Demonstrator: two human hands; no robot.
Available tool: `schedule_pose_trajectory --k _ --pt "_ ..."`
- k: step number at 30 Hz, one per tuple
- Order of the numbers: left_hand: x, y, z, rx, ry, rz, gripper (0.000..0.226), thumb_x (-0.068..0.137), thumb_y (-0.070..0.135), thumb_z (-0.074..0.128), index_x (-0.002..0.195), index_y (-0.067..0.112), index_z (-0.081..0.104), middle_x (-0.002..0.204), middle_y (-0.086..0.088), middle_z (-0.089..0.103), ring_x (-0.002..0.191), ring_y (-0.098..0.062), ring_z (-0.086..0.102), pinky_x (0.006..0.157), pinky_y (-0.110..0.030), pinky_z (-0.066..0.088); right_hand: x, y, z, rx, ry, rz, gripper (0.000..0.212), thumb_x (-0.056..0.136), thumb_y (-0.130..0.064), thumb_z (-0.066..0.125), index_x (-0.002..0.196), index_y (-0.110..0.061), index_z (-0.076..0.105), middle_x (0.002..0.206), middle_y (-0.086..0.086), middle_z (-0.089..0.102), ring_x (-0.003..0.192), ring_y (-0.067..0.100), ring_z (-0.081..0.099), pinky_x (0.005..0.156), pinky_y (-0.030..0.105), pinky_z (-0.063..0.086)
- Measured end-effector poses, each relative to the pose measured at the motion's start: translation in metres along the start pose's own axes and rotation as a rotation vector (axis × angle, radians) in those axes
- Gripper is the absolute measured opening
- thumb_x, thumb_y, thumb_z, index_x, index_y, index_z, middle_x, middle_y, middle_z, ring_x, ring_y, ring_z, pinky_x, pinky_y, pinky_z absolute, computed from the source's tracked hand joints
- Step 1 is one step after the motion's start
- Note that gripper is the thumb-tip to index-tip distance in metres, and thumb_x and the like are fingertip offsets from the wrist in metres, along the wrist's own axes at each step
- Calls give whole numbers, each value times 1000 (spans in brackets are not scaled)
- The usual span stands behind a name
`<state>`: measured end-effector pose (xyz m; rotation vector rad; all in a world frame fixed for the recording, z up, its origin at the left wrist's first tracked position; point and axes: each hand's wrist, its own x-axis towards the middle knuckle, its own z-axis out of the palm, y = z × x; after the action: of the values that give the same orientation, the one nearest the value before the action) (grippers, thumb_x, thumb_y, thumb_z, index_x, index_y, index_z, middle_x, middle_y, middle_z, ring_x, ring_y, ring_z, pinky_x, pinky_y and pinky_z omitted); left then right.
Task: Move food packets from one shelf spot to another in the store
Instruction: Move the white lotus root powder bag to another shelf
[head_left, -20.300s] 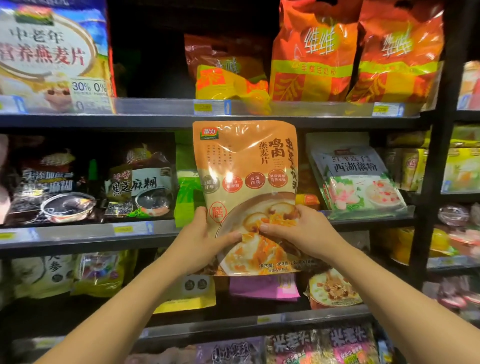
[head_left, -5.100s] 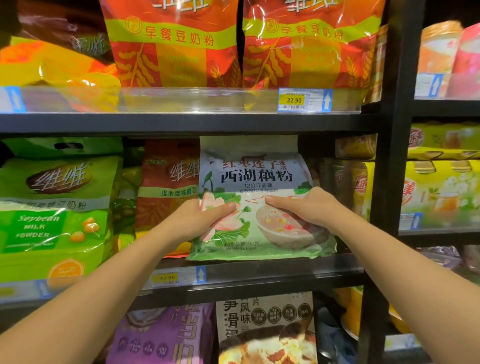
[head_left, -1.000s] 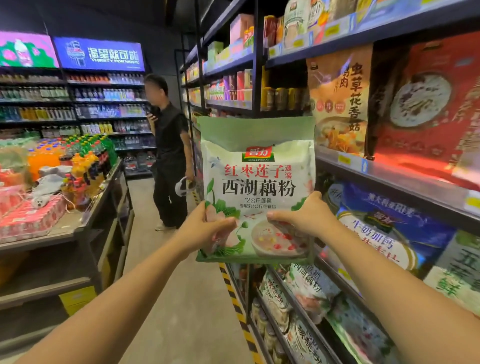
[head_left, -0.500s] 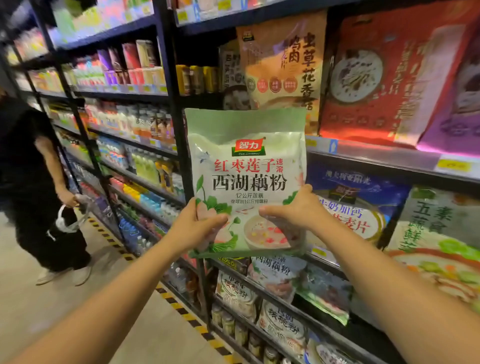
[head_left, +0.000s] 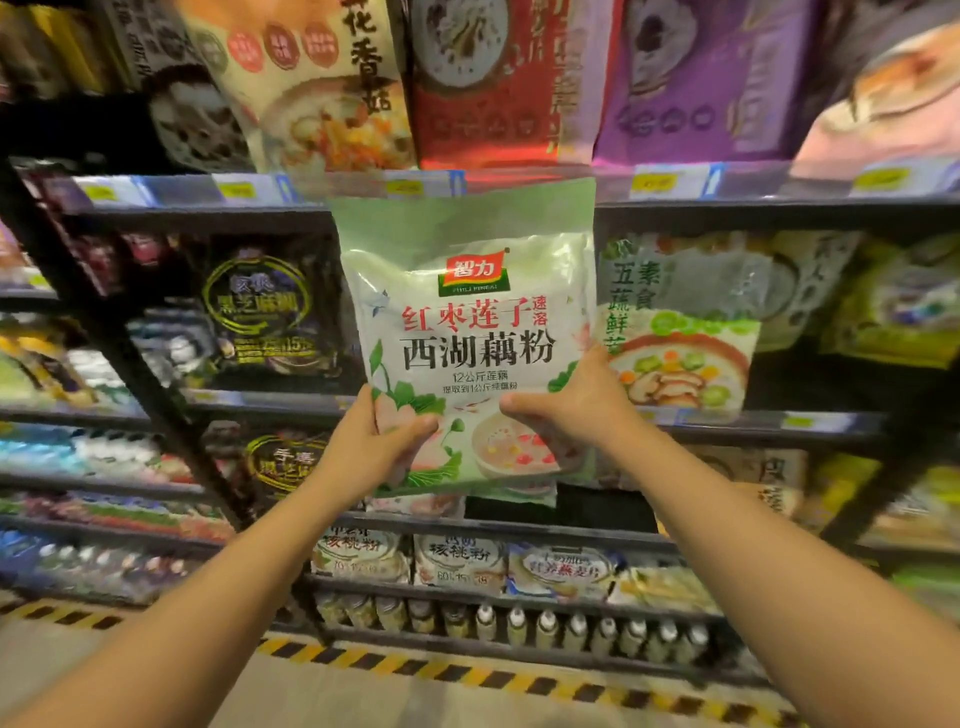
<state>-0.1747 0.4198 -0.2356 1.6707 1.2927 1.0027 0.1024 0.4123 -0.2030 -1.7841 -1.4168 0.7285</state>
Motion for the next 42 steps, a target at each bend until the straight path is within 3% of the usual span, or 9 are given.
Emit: schedule_pose_trajectory --k 3,8,12,18,27,31,34,37,42 --pt "11 -18 32 -56 -37 -13 54 86 32 84 132 28 54 116 6 77 104 -11 74 93 -49 60 3 32 -3 37 30 48 139 51 -60 98 153 -6 21 142 6 58 129 29 58 100 38 51" --pt "22 -51 68 -107 -64 -15 63 89 17 80 144 21 48 126 12 72 111 -1 69 87 -16 58 6 72 11 19 67 130 140 55 -62 96 155 -6 14 144 11 54 128 33 57 97 38 51" --pt "30 -95 89 -118 -87 -38 61 89 19 81 141 23 49 119 21 73 107 1 70 83 -15 58 2 113 39 43 101 179 120 56 -61 96 142 -16 26 126 0 59 114 21 60 89 33 51" --pt "44 -168 107 -49 -154 -5 45 87 26 81 121 30 52 96 32 73 86 10 70 66 -4 49 11 163 89 5 143 302 109 51 -63 96 130 -27 30 123 0 58 114 28 62 96 49 57" --pt "51 -270 136 -81 -101 -38 50 82 46 83 119 39 50 103 26 73 93 4 71 72 -14 55 22 237 153 83 228 158 104 42 -71 91 120 -34 32 108 -22 55 92 1 59 77 30 56" --pt "54 -313 159 -74 -55 -5 41 81 50 84 102 57 50 96 30 72 86 9 69 69 -9 52 31 279 175 185 209 129 105 46 -67 97 123 -35 33 121 -8 65 104 17 72 82 43 63" --pt "59 -342 179 -130 -48 19 57 80 46 85 125 40 50 111 28 71 102 7 68 80 -11 54 35 308 190 107 263 53 97 50 -72 93 118 -40 32 119 -21 62 103 -3 67 84 25 59" --pt "66 -367 197 -139 -28 49 54 77 44 86 117 49 50 104 32 70 98 9 67 77 -7 51 43 331 203 96 288 10 96 53 -67 95 120 -38 32 116 -26 59 99 -15 61 74 8 52" --pt "88 -393 216 -186 -13 79 62 77 48 82 130 47 49 113 24 72 104 1 70 82 -15 57 70 358 215 129 315 -46 88 54 -59 97 111 -44 31 114 -22 61 97 -18 62 66 5 54"
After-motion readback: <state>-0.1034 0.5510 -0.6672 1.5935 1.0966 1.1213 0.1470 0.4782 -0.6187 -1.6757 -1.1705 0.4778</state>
